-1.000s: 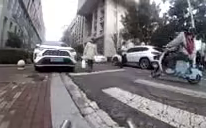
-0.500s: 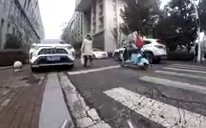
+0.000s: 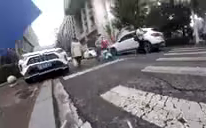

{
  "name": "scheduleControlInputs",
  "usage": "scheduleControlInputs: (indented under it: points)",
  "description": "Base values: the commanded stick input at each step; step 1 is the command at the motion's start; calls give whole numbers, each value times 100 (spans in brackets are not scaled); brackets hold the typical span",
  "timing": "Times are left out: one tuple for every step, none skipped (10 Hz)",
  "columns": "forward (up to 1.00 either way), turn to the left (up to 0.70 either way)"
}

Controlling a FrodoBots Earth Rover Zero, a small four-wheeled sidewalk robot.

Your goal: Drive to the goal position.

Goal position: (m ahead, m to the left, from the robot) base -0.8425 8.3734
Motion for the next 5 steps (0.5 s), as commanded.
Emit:
scheduleControlInputs:
  points:
    - [70,0]
    - [70,0]
    - [70,0]
    - [70,0]
    - [70,0]
